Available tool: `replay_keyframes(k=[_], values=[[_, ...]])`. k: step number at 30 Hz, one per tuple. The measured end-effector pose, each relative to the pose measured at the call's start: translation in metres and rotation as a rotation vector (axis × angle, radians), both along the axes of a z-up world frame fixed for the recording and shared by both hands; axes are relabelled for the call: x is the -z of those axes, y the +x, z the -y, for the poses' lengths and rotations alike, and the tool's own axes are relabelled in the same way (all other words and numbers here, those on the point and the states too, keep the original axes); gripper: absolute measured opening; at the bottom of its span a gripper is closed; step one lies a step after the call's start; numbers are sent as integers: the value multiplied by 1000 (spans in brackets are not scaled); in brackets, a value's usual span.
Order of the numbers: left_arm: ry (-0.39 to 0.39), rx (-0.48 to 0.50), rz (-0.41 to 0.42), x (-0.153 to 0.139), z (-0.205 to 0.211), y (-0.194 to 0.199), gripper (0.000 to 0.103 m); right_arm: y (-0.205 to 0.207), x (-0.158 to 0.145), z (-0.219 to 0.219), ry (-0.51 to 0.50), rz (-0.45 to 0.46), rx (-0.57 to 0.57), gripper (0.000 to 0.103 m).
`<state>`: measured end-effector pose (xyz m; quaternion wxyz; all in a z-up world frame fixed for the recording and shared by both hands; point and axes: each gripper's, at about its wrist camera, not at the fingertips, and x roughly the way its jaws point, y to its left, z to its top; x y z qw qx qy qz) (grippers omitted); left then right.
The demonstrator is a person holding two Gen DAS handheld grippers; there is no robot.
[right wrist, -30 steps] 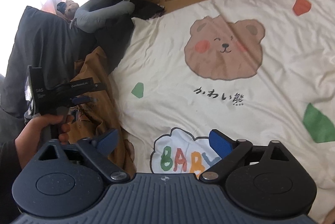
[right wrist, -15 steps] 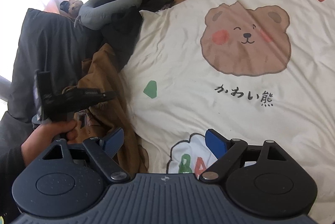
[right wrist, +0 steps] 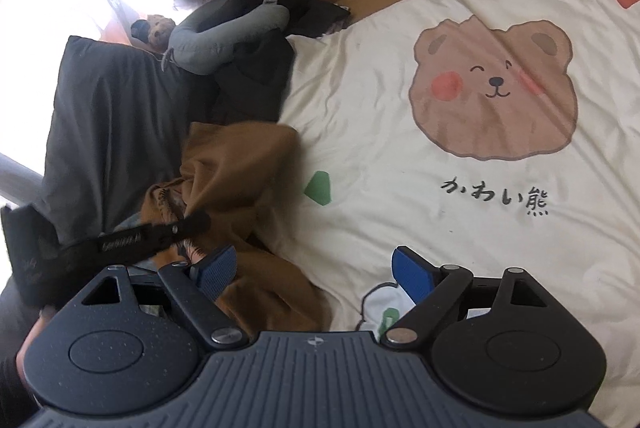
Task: Fold clothes
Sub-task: 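Pull the brown t-shirt out of the pile with the left tool, then grasp the brown t-shirt with the right tool while the left tool holds it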
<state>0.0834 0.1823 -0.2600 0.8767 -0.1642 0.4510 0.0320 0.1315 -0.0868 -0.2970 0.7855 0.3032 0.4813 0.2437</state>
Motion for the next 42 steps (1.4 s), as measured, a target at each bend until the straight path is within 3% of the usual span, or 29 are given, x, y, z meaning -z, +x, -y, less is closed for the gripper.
replay_keyframes(k=[7, 14, 23, 32, 42], values=[[-57, 46, 5, -7, 21, -23, 1, 2, -2, -1, 52, -23, 7, 87], [-79, 162, -16, -11, 51, -46, 1, 4, 17, -5, 184, -142, 14, 88], [-143, 178, -31, -17, 52, -76, 1, 6, 58, -6, 352, -305, 119, 88], [-186, 144, -25, -32, 26, -111, 1, 10, 96, -15, 353, -454, 185, 88], [-155, 66, -93, -15, -4, -128, 1, 15, 113, -69, 186, -452, -8, 88]])
